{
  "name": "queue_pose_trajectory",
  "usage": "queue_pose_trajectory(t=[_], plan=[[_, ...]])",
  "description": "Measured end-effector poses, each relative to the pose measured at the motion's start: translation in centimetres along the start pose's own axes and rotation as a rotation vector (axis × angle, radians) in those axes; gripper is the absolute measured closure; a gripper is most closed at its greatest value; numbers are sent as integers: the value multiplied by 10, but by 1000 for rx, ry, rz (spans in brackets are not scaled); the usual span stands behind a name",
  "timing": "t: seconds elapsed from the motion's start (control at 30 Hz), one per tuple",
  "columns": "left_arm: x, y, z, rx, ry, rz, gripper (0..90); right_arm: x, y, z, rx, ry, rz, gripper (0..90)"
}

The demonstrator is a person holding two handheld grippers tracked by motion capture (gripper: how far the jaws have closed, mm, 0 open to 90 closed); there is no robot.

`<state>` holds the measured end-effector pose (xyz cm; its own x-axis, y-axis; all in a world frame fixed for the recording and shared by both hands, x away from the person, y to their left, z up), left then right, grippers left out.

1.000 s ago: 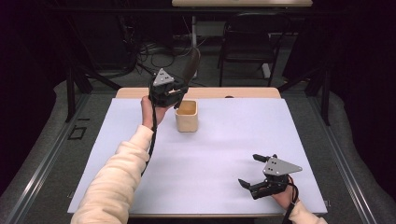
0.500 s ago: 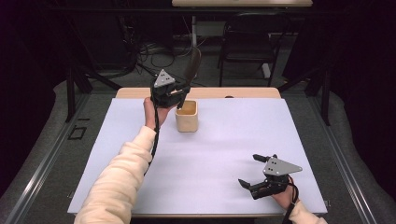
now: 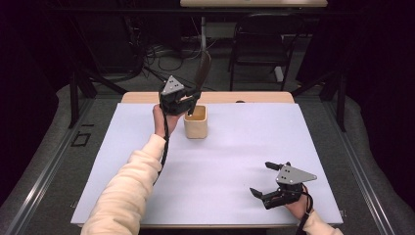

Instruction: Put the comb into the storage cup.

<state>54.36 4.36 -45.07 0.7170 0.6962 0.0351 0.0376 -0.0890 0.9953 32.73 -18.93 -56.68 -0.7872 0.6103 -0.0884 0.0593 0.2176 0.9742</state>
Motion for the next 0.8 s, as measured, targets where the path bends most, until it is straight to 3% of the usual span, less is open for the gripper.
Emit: queue_pose_trajectory(t=[0.8], plan=[[4, -17, 2, 12, 17, -5, 724, 0, 0, 0, 0, 0, 1, 0]])
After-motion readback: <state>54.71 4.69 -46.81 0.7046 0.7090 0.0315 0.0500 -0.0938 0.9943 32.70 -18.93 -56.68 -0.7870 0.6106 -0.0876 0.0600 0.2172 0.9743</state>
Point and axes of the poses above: each handheld gripper's, and its own axes: z roughly forward along the jaws, y roughly out of its top, x roughly to its left, the point moved 9 cm from there along z, roughly forward along the jaws, and after that the axes turned 12 degrees about -x, right-handed, at the moved point
